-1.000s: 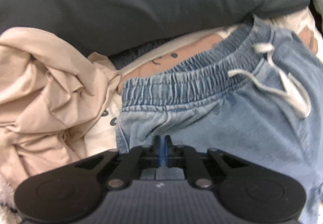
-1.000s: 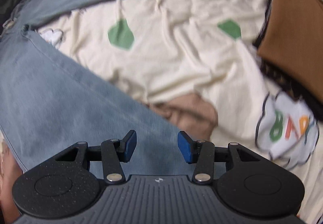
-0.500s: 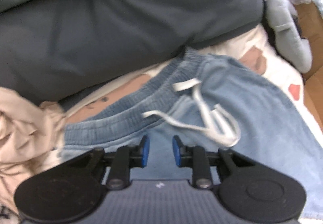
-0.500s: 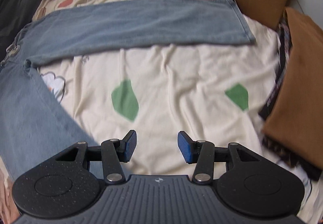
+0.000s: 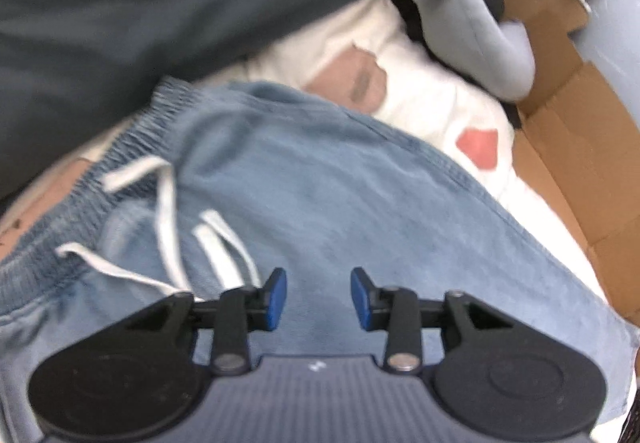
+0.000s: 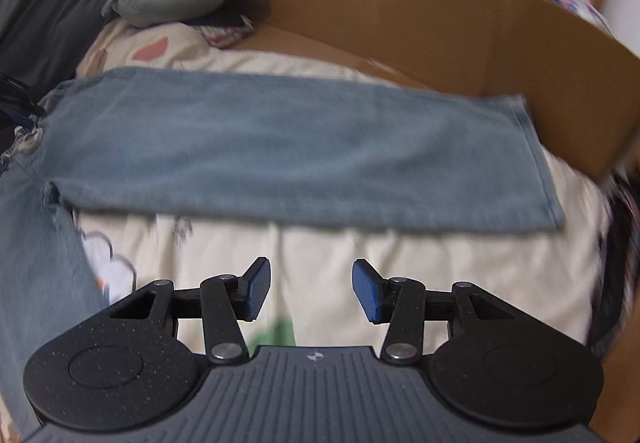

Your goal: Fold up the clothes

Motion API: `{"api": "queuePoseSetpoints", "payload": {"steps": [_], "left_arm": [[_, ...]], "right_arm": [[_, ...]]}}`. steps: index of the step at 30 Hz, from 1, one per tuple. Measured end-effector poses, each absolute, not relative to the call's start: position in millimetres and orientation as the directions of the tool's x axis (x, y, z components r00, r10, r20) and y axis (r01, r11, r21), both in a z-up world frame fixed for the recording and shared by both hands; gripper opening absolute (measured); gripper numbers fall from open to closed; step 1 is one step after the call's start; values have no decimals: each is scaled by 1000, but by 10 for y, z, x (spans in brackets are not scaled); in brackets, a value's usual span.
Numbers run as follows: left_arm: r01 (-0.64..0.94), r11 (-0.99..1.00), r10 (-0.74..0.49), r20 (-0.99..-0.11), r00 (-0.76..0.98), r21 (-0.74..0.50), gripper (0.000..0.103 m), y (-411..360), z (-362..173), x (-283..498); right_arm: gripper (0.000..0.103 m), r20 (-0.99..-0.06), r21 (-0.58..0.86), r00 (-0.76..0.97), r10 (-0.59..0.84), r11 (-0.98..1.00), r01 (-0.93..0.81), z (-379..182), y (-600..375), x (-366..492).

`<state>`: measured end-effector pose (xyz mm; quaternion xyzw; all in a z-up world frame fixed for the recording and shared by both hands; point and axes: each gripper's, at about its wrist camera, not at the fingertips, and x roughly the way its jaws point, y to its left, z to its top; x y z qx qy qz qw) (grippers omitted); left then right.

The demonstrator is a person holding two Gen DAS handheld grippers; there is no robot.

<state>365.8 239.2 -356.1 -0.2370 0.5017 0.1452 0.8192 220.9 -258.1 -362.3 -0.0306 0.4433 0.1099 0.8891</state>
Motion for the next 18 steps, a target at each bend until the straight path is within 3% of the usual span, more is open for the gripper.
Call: {"api": "queuePoseSetpoints", "payload": {"steps": [7,18], "left_arm": [[-460,858,6,-891,453,-228,36,2355,-3837,3799],[-486,851,86,-858,507,-202,31,2591,-3933,3980]], "right_arm": [[52,-758,20,620,200,959,-284,-3744,-2344,2794],[53,-797,58,582,161,980,-191,-4239,-2233,3366]]}}
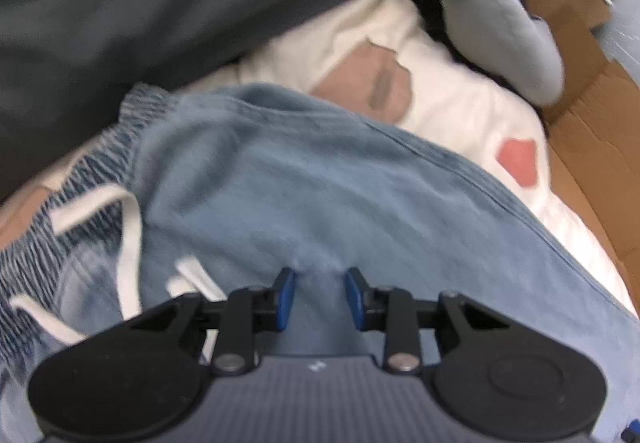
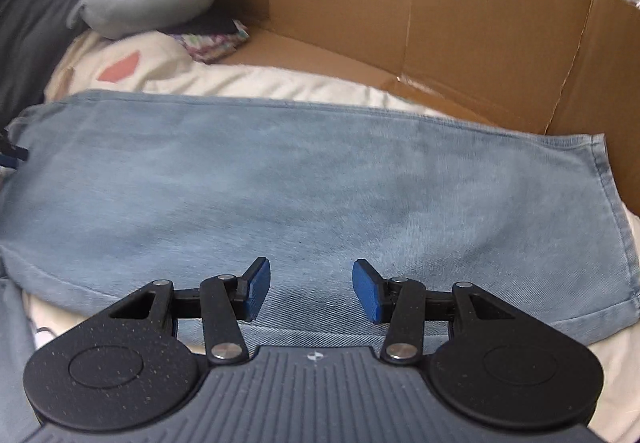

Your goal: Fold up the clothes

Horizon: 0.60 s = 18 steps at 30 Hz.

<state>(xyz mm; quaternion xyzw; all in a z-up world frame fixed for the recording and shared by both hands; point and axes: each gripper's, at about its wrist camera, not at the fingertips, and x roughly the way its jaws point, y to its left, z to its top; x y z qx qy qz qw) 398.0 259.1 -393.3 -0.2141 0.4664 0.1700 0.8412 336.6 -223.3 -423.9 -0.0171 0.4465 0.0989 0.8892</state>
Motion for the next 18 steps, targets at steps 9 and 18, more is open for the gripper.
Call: {"api": "queuePoseSetpoints", "payload": {"steps": [9,18], "left_arm": [[-588,793,193,-848,494,-162,18,3136,-3994,4135],[-652,723,198,-836,512,-228,5,3480,-4021,4189]], "right_arm": [[53,-833,18,538,131,977,-210,-4491,-2159,3459],[58,-829,13,543,135,975,-222,-4522,-2155,3475]]}}
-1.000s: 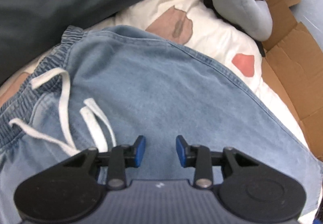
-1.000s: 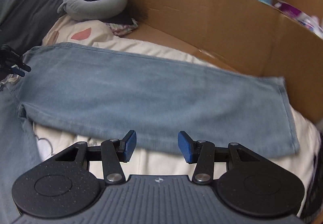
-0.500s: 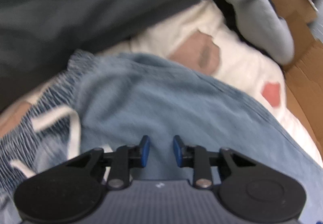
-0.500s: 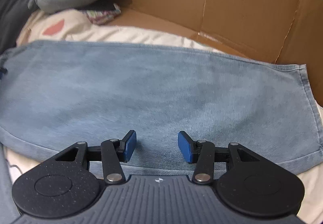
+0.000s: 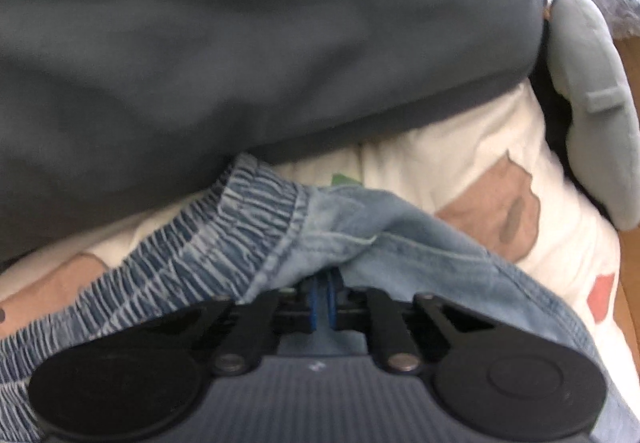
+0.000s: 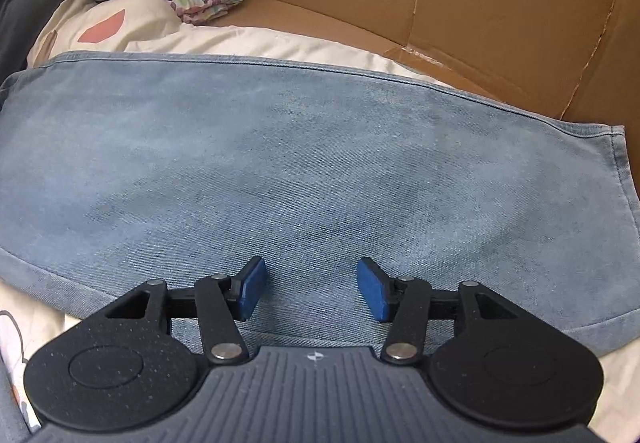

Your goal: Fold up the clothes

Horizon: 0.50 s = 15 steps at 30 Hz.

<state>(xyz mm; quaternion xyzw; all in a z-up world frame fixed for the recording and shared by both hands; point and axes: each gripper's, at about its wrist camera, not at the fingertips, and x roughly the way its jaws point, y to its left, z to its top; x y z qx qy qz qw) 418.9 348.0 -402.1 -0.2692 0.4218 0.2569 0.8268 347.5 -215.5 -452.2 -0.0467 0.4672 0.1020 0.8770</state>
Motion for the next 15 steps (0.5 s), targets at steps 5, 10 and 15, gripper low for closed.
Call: {"api": "queuePoseSetpoints", "payload": {"steps": [5,10,15], "left_arm": [[-655,726,216,-833,509,-212,3,3471,-3884,4273],[-626,759,204,-846,492,-181,3,3509,-3869,4363],[-639,733,158,-855,494,-234,3,3642,-4068,4389]], "right_arm": [[58,-829,19,540,143,973,-228,-4526,-2170,3486],[58,-830,14,541,139,973,-229,-4529,-2164,3489],[58,-829,7,542,136,972,-235,-4537,-2154,3479]]}}
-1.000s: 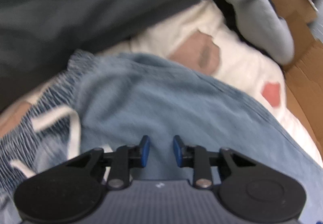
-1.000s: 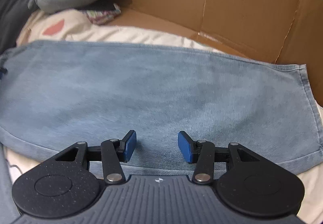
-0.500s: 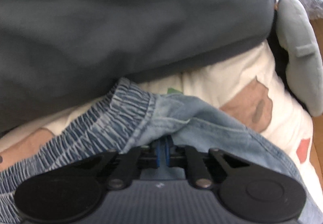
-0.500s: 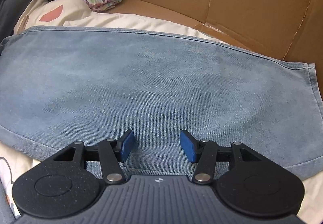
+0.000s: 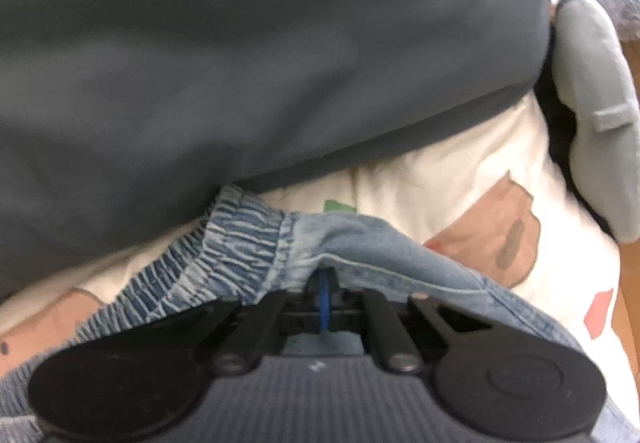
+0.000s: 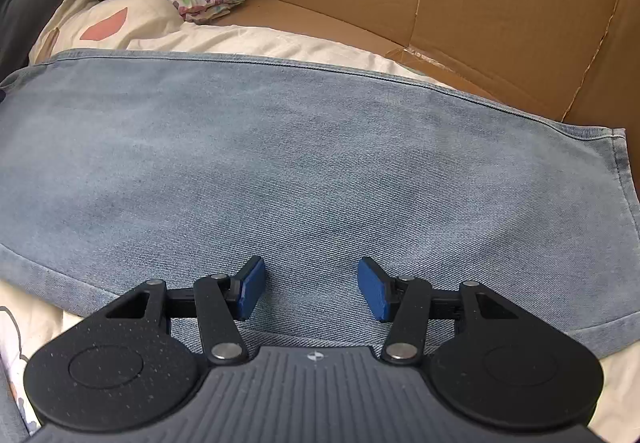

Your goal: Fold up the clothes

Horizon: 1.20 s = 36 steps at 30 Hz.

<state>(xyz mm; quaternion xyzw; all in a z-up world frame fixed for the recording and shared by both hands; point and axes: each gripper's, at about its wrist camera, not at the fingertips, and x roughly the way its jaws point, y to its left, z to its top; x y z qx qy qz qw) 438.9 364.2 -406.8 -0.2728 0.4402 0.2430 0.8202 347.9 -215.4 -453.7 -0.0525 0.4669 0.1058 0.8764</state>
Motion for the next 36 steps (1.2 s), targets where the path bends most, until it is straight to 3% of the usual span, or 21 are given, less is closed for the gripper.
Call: {"api": "queuePoseSetpoints", "payload": {"steps": [10,16,20,26,36], "left_arm": [[-635,754,190,-871,453,-166,4,3544,-3979,4448],[-596,788,202,-850,487,-155,6,3418,-3676,4380],[-594,795,219,-853,473,-125,10,3289,-3754,4364],[-584,810,282,-846,453,-43,3,3164,-3922,4357],[-550,833,239,-859,453,-58,3,3330,-4240,4416]], "right_arm": [[64,-843,-1,526,113,978,-211,-4524,-2174,3504],[58,-834,-8,541,112,977,-214,-4433,-2120,3484],[58,-823,1,553,129,974,-226,-4379,-2094,3495],[58,-836,-11,536,120,972,-233,-4498,-2121,3546],[62,-832,16,534,149,969,-245,-4568,-2237,3558]]}}
